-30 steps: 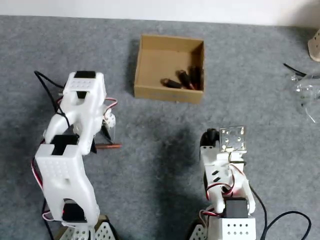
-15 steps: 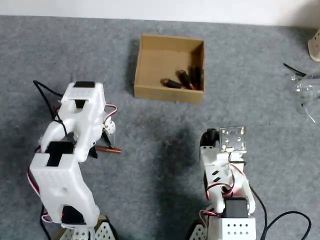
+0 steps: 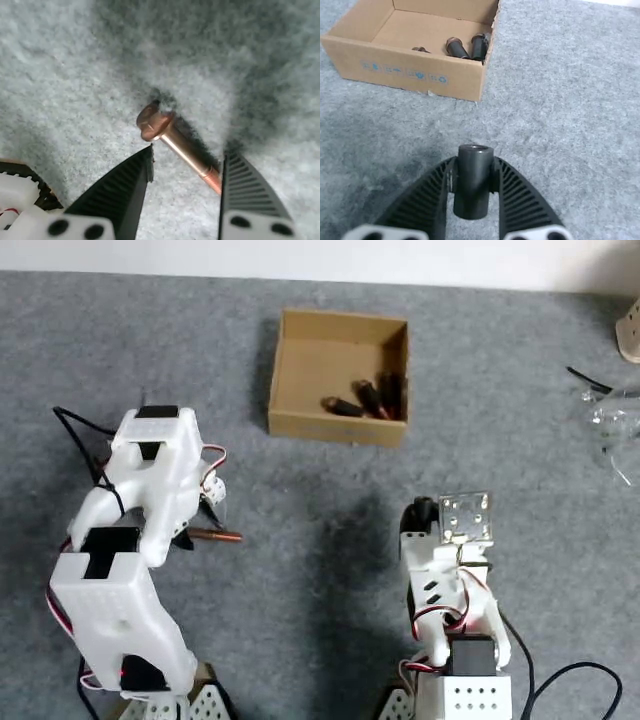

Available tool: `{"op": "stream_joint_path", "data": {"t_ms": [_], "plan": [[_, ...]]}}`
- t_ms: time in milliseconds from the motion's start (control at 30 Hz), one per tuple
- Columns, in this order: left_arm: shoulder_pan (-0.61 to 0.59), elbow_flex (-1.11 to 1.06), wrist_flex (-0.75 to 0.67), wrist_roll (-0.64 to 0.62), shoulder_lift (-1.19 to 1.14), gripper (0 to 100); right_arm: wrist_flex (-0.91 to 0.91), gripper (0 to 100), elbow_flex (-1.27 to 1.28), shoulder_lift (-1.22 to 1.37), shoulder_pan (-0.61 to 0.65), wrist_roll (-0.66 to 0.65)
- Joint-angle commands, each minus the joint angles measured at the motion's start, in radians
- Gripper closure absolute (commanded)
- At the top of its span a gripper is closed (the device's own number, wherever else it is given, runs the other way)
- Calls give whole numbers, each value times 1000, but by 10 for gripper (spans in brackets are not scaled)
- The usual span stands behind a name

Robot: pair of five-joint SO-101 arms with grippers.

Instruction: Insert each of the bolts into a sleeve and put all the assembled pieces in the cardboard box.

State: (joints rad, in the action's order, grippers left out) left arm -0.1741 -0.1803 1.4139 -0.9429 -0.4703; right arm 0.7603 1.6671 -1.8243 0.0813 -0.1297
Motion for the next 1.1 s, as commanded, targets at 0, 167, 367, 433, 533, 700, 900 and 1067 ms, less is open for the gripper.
{"op": "stream_joint_path", "data": {"t_ms": [0, 167, 367, 433, 533, 700, 900, 1067], "plan": [[-44, 1, -81, -6, -15, 807, -41, 994, 58, -12, -13, 2], [-50, -1, -81, -3, -15, 986, -41, 994, 58, -12, -13, 2], [-45, 1, -74, 0, -13, 995, -41, 994, 58, -12, -13, 2], [-44, 7, -74, 0, -5, 995, -41, 994, 58, -12, -13, 2], [-33, 47, -71, 2, 12, 995, -41, 994, 58, -12, -13, 2], [-15, 222, 100, 181, 111, 995, -41, 994, 58, -12, -13, 2], [5, 515, 259, 359, 266, 995, -41, 994, 58, -12, -13, 2], [-7, 673, 310, 413, 406, 995, -41, 994, 58, -12, -13, 2]]}}
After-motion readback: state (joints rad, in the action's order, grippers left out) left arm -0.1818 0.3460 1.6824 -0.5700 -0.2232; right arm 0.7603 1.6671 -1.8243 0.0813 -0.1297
